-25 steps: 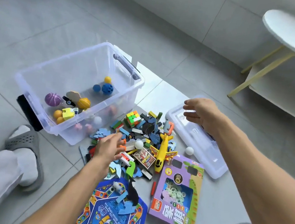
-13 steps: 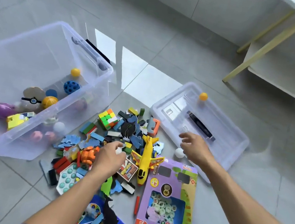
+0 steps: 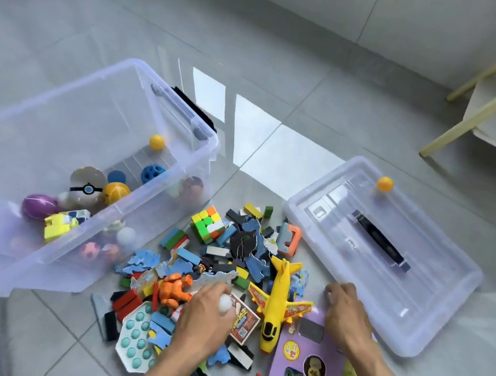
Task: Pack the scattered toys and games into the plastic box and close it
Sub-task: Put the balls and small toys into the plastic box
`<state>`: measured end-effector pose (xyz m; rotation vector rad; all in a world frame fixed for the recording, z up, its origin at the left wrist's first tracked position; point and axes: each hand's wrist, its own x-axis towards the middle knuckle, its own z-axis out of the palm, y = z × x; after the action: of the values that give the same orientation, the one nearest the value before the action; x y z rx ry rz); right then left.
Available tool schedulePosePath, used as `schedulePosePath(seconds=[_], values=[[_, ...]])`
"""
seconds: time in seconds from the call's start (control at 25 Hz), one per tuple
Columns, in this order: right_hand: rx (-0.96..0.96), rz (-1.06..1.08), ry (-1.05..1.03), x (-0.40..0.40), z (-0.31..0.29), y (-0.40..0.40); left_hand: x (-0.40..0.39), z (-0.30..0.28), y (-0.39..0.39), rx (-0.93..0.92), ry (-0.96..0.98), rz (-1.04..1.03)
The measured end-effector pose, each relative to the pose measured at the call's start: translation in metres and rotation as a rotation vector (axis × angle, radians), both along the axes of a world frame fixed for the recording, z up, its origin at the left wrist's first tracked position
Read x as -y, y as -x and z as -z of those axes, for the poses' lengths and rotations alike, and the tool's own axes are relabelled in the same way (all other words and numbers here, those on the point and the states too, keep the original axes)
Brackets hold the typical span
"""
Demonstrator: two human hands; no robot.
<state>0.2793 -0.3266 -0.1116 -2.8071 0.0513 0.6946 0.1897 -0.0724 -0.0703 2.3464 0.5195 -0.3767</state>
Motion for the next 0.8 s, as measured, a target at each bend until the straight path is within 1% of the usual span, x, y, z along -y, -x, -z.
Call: schedulePosePath(seconds=[0.04, 0.08, 0.12, 0.16, 0.2, 0.24, 0.28, 0.36, 0.4, 0.44, 0.48, 0.52, 0.56, 0.6, 0.64, 0.72, 0.8], values=[[0.029, 0.071, -0.059, -0.007, -0.009, 0.003, -0.006, -0.012, 0.006, -0.008, 0.104, -0.118], [0.038, 0.146, -0.167, -0.023, -0.024, 0.007, -0.015, -0.027, 0.013, -0.002, 0.2, -0.242], [0.0, 0.232, -0.324, -0.045, -0.044, 0.011, -0.024, -0.042, 0.02, 0.009, 0.261, -0.359], [-0.104, 0.328, -0.527, -0.073, -0.068, 0.016, -0.034, -0.054, 0.028, 0.019, 0.3, -0.471], [-0.255, 0.409, -0.739, -0.102, -0.093, 0.022, -0.045, -0.067, 0.036, 0.033, 0.309, -0.576], [-0.397, 0.461, -0.917, -0.133, -0.118, 0.027, -0.058, -0.078, 0.041, 0.052, 0.306, -0.662], [-0.485, 0.479, -1.043, -0.163, -0.143, 0.028, -0.073, -0.091, 0.04, 0.097, 0.321, -0.72], [-0.551, 0.51, -1.239, -0.218, -0.185, 0.021, -0.107, -0.124, 0.025, 0.232, 0.439, -0.812], [-0.573, 0.54, -1.33, -0.244, -0.207, 0.017, -0.126, -0.146, 0.016, 0.321, 0.553, -0.868], [-0.599, 0.557, -1.406, -0.266, -0.229, 0.013, -0.142, -0.169, 0.007, 0.376, 0.708, -0.92], [-0.622, 0.554, -1.463, -0.284, -0.248, 0.008, -0.156, -0.192, -0.001, 0.41, 0.899, -0.949], [-0.634, 0.544, -1.491, -0.297, -0.262, 0.005, -0.165, -0.212, -0.004, 0.415, 1.042, -0.96], [-0.63, 0.54, -1.502, -0.302, -0.273, 0.002, -0.17, -0.224, -0.003, 0.402, 1.109, -0.954], [-0.612, 0.54, -1.498, -0.302, -0.277, 0.002, -0.171, -0.23, 0.0, 0.39, 1.108, -0.926], [-0.586, 0.546, -1.479, -0.297, -0.277, 0.003, -0.169, -0.229, 0.005, 0.38, 1.068, -0.891], [-0.523, 0.577, -1.395, -0.271, -0.265, 0.013, -0.154, -0.219, 0.02, 0.362, 0.931, -0.808], [-0.452, 0.676, -1.285, -0.23, -0.239, 0.027, -0.13, -0.199, 0.034, 0.33, 0.805, -0.705]])
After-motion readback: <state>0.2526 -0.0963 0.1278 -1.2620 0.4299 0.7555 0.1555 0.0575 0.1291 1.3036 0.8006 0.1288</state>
